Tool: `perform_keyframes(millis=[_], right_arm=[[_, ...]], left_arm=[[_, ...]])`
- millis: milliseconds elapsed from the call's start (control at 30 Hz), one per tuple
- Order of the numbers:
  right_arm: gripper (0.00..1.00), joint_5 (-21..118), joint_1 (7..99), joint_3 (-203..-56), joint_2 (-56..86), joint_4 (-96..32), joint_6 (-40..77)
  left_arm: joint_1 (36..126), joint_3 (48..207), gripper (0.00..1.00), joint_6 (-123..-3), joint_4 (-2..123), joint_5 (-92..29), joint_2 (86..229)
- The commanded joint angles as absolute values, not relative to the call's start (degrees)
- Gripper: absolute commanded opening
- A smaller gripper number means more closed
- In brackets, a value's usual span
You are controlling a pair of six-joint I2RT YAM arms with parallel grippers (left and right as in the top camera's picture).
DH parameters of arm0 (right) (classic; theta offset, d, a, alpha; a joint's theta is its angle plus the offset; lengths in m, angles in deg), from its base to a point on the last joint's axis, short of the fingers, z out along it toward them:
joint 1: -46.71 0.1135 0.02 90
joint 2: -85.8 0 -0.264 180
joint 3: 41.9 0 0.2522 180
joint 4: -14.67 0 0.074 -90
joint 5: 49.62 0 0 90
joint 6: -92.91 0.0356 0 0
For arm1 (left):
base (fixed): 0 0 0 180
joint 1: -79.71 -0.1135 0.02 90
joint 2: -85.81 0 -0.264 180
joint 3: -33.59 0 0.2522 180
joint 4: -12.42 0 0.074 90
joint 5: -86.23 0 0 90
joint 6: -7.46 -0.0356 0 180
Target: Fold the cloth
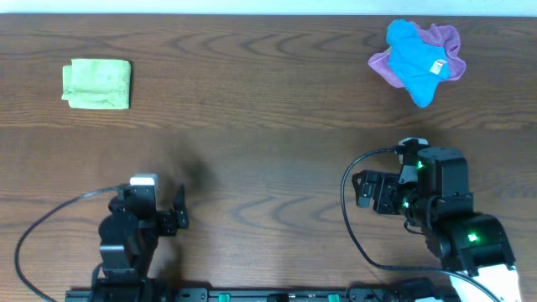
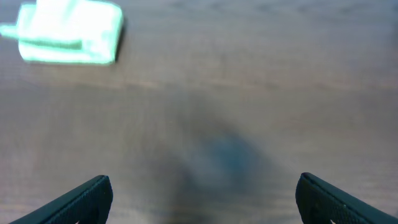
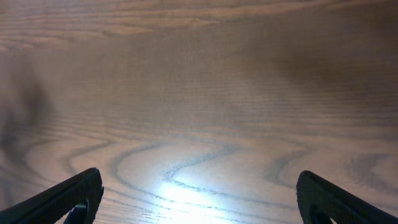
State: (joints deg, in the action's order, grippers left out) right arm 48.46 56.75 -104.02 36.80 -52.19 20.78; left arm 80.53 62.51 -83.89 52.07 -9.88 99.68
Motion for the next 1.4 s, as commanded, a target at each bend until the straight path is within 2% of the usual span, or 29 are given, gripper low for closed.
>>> perform_keyframes(millis=[0, 367, 1367], right_arm=[[0.99, 48.31, 56.38, -104.07, 37.04, -52.21, 21.76], [0.99, 48.31, 56.38, -104.07, 37.04, -52.21, 21.76], [0.99, 48.26, 56.53, -104.07, 37.68, -54.11, 21.74]], left_arm=[[80.31, 58.71, 0.95, -84.98, 53.69, -9.1, 94.7], [80.33, 55.52, 0.95, -99.71, 56.29, -9.01, 87.03], [80.38, 55.52, 0.95, -99.06, 56.16, -8.22, 86.06]])
